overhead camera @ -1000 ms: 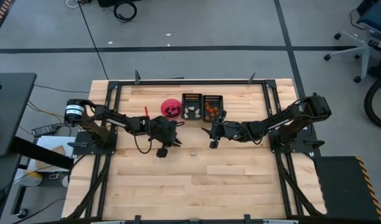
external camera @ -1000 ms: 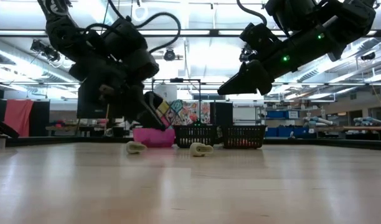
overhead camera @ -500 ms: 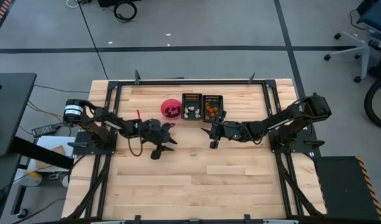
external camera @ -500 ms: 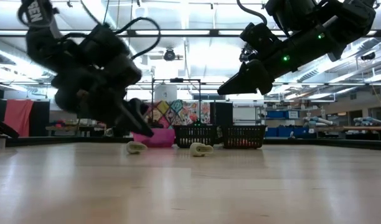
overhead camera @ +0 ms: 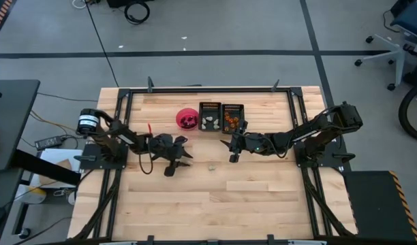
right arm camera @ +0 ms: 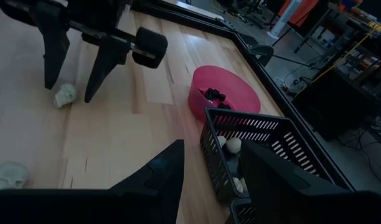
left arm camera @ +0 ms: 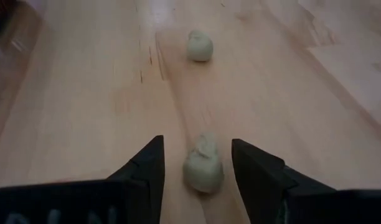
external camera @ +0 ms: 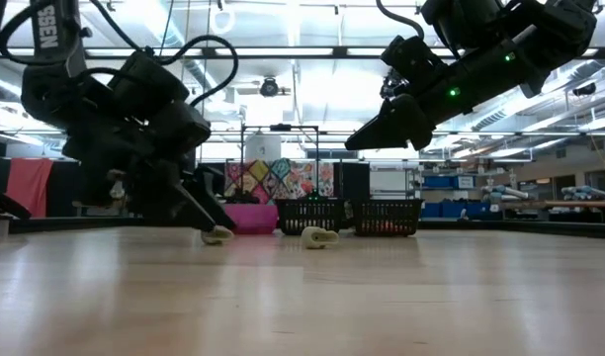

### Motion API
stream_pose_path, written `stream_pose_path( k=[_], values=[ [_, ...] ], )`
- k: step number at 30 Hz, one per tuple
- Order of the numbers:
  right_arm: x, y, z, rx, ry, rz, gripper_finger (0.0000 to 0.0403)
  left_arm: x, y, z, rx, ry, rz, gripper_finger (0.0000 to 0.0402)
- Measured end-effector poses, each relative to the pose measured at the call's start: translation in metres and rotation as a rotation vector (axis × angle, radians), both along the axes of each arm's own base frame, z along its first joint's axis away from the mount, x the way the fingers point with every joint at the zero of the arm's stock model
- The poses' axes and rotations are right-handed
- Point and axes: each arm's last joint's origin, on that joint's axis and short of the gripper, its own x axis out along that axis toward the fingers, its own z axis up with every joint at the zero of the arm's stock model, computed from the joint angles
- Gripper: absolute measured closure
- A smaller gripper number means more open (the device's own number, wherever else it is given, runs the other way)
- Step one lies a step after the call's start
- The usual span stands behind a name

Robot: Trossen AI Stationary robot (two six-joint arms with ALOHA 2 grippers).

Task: Sort Halloween decoration
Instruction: Put the white skull toy into the left black bin

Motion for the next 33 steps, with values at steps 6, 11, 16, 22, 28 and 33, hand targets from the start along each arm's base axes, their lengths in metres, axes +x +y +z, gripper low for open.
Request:
stream_pose_path(
  k=[6,11,16,22,28,33],
  values=[
    [0.0,0.0,0.0,0.0,0.0,0.0,0.0241,0.001,0.0,-0.007,-0.005,0.011,0.003,0.0246],
    [0.0,0.0,0.0,0.0,-0.001,0.0,0.0241,0.001,0.0,-0.009,-0.003,0.015,0.004,0.0256],
    [0.0,0.0,0.0,0.001,-0.001,-0.001,0.0241,0.001,0.0,-0.009,-0.002,0.016,0.007,0.0297],
    [0.0,0.0,0.0,0.001,-0.002,-0.001,0.0241,0.001,0.0,-0.009,-0.006,0.016,0.004,0.0353],
    [0.0,0.0,0.0,0.001,-0.003,-0.001,0.0241,0.003,0.002,-0.007,-0.034,-0.009,0.027,0.0362],
    [0.0,0.0,0.0,0.001,-0.003,-0.001,0.0241,0.008,0.01,0.001,0.003,-0.091,0.092,0.036]
  ],
)
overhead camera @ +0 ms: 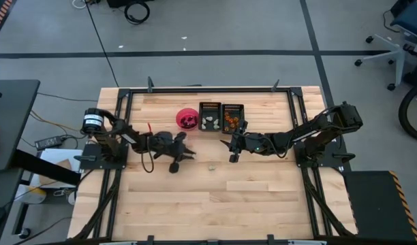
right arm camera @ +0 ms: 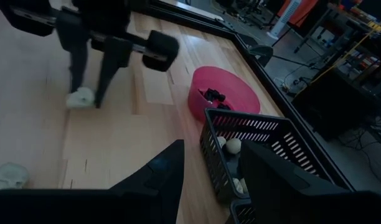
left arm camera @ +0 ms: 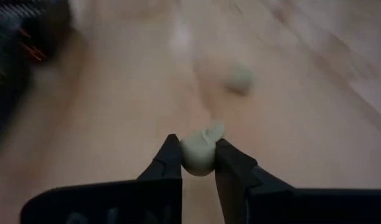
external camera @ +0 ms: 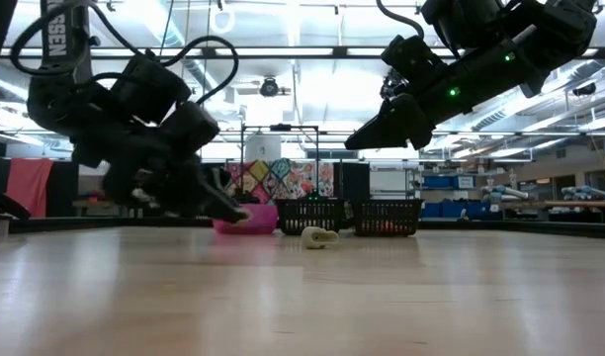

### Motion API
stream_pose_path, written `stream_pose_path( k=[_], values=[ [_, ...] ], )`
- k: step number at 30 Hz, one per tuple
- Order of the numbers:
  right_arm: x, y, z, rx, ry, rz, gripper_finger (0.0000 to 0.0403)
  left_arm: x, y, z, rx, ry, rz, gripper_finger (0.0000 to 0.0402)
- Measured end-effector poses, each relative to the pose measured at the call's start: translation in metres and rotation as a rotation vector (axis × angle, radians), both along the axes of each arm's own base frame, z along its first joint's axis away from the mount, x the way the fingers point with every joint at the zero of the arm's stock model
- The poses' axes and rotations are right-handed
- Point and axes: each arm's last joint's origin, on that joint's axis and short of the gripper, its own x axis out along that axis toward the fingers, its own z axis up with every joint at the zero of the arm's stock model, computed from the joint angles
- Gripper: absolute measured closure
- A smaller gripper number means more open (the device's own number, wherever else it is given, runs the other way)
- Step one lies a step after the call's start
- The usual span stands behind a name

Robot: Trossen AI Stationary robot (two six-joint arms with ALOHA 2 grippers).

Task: Sort Halloween decoration
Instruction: Put the white skull toy into the left black bin

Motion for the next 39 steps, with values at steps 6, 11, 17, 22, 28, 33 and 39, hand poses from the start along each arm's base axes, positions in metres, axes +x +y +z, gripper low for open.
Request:
stream_pose_path(
  k=[6,11,17,22,28,33,39],
  values=[
    [0.0,0.0,0.0,0.0,-0.001,0.0,0.0241,0.019,0.015,0.016,0.109,-0.095,0.172,0.036],
    [0.0,0.0,0.0,0.0,-0.001,0.0,0.0241,0.042,0.028,0.031,0.223,-0.101,0.342,0.0359],
    [0.0,0.0,0.0,0.0,-0.002,0.0,0.0241,0.073,0.047,0.05,0.243,0.042,0.455,0.0359],
    [0.0,0.0,0.0,-0.003,0.0,0.001,0.0241,0.084,0.061,0.063,0.229,0.108,0.496,0.0359],
    [0.0,0.0,0.0,-0.007,-0.001,0.002,0.0241,0.087,0.071,0.056,0.195,0.178,0.517,0.0359],
    [0.0,0.0,0.001,-0.008,-0.01,0.003,0.0241,0.105,0.075,0.046,0.166,0.262,0.488,0.0359],
    [0.0,0.003,0.001,-0.015,-0.009,0.008,0.0241,0.116,0.077,0.038,0.169,0.318,0.478,0.0359]
  ],
)
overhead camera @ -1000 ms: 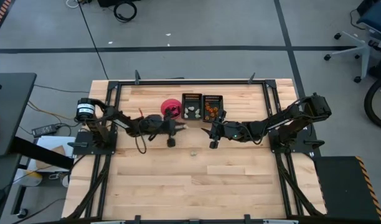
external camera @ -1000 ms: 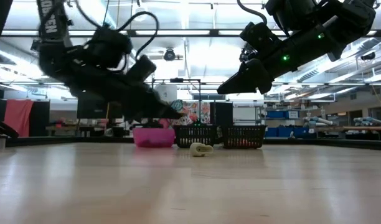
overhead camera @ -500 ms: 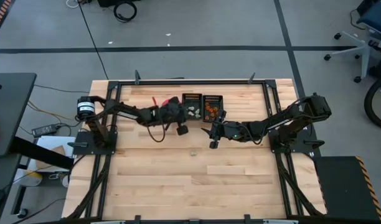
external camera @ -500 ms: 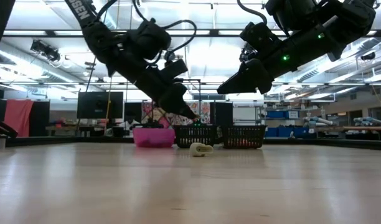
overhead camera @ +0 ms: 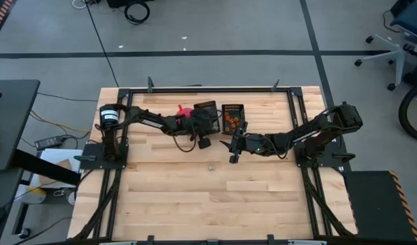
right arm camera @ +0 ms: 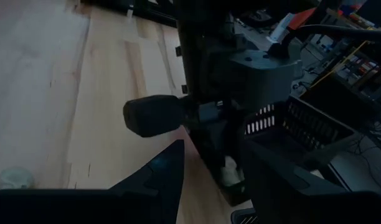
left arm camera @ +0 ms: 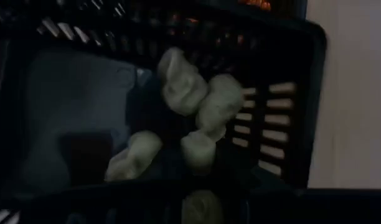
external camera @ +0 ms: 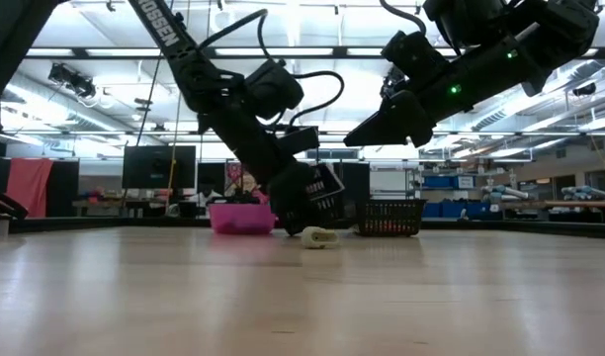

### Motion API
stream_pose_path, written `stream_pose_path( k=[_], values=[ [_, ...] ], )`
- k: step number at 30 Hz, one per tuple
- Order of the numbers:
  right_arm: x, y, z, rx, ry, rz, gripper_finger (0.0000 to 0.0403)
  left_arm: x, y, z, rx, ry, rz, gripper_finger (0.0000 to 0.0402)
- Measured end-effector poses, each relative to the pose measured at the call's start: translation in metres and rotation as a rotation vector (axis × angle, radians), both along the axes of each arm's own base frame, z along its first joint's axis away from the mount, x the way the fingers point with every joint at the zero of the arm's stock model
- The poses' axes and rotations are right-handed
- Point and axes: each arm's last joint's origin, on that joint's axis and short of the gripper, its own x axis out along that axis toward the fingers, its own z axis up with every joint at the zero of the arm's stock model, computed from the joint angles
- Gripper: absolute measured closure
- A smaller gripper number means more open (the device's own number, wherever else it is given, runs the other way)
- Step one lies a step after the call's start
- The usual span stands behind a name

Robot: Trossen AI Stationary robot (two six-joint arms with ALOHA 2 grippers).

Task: Sort Halloween decoration
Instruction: Put the white skull toy into the left black bin

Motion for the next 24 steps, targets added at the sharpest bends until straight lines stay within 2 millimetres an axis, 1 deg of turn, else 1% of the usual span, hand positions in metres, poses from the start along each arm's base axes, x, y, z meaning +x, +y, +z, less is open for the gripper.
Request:
stream_pose_path(
  k=[16,19,24],
  values=[
    [0.0,-0.0001,0.0,-0.003,0.002,0.001,0.0241,-0.0025,0.0016,0.0005,0.017,0.029,-0.016,0.0356],
    [0.0,-0.0001,0.0,-0.003,0.001,0.001,0.0241,-0.0027,0.0022,0.0007,0.027,0.031,-0.007,0.034],
    [0.0,0.0,0.0,-0.003,0.001,0.002,0.0241,-0.0031,0.0025,0.0005,0.035,0.035,0.001,0.0294]
  ],
)
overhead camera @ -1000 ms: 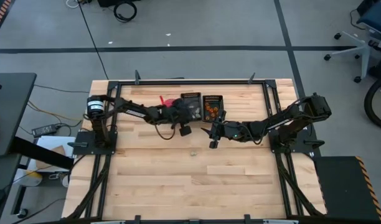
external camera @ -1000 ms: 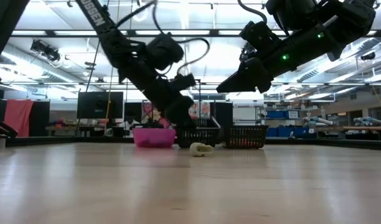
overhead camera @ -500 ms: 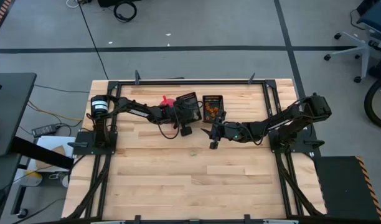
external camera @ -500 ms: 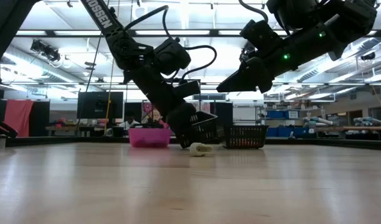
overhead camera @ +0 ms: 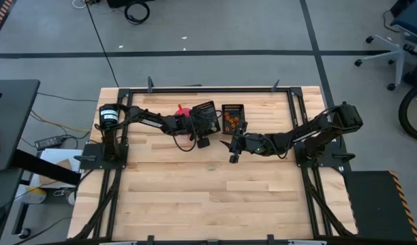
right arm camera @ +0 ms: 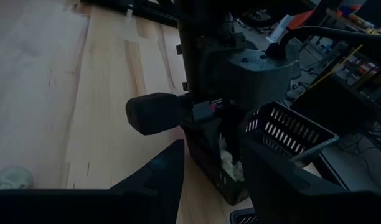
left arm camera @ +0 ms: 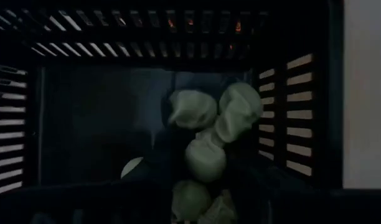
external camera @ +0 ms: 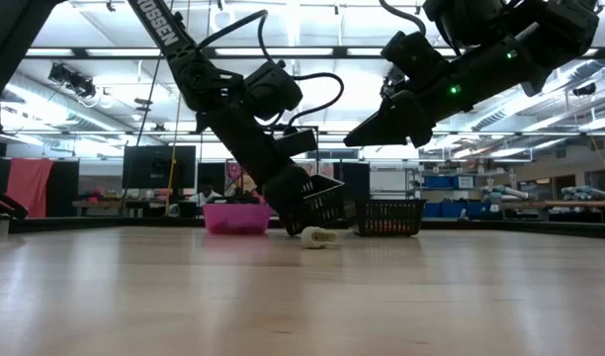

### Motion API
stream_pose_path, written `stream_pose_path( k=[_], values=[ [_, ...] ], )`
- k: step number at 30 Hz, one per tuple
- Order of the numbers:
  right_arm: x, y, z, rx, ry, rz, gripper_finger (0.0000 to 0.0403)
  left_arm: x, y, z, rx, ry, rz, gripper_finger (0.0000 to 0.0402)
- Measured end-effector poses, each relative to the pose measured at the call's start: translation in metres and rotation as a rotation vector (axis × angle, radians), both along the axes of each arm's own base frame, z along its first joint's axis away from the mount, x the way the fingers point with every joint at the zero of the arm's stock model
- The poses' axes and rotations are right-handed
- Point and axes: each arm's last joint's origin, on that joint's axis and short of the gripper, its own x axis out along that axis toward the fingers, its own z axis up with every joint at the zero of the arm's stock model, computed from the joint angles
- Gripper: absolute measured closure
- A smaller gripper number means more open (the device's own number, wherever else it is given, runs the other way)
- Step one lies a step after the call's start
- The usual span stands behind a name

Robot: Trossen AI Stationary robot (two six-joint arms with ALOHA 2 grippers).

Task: Sort Halloween decoration
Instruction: Put the white skull toy into the left black bin

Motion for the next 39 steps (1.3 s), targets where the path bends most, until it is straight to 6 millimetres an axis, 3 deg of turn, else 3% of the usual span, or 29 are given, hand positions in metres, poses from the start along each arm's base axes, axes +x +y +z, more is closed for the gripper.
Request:
stream_pose_path(
  k=[4,20,26,32,39],
  values=[
    [0.0,0.0,0.0,0.0,0.0,0.0,0.0241,-0.001,0.0,0.003,0.011,-0.003,0.003,0.0279],
    [0.0,0.0,0.0,0.002,0.002,0.0,0.0241,-0.005,-0.003,0.04,0.075,-0.076,-0.068,0.0276],
    [-0.005,-0.004,-0.008,-0.065,0.095,-0.122,0.0241,0.0,-0.035,0.051,0.057,-0.118,-0.35,0.0276],
    [-0.009,-0.002,-0.008,-0.132,0.112,-0.234,0.0241,-0.006,-0.064,0.032,-0.015,-0.072,-0.526,0.0276],
    [-0.008,-0.002,-0.007,-0.125,0.095,-0.217,0.0241,-0.013,-0.089,0.021,-0.143,-0.071,-0.59,0.0272]
  ],
)
